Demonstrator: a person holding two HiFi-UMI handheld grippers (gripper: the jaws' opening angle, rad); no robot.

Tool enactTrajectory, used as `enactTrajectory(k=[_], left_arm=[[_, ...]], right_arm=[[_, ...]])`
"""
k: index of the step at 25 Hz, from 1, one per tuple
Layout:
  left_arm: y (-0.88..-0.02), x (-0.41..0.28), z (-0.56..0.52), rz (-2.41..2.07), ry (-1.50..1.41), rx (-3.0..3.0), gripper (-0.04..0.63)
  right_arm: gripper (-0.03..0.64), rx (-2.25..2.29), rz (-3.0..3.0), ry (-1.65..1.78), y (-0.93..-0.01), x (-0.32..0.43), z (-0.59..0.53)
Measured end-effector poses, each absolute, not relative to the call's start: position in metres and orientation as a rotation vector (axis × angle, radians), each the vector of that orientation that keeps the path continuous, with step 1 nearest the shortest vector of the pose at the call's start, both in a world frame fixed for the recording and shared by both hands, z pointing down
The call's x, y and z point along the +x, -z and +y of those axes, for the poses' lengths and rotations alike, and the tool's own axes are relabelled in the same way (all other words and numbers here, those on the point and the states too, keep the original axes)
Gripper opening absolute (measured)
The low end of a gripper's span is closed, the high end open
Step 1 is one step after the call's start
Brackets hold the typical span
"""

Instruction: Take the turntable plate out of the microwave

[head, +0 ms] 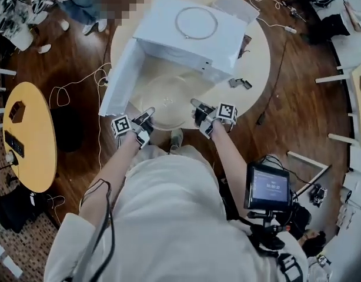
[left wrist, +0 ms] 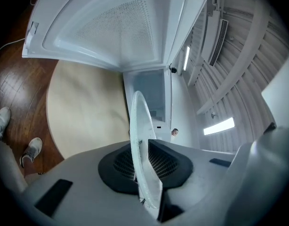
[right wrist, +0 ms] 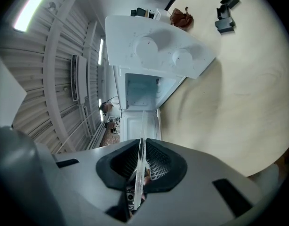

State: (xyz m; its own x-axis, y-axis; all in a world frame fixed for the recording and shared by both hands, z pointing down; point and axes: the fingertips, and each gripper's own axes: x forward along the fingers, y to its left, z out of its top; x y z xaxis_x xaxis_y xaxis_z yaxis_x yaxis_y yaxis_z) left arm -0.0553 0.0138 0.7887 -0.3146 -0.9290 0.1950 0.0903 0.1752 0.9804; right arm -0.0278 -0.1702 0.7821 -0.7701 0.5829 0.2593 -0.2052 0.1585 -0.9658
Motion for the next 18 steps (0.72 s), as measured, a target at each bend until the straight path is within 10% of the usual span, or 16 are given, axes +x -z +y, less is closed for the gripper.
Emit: enactTrajectory(k=[18], left_arm=[[-0.78, -0.045, 0.012, -1.521, 1.313, 0.997, 0.04]], right_arm=[[0.037, -0.505, -1.852, -1.848, -0.742, -0.015, -0.173]])
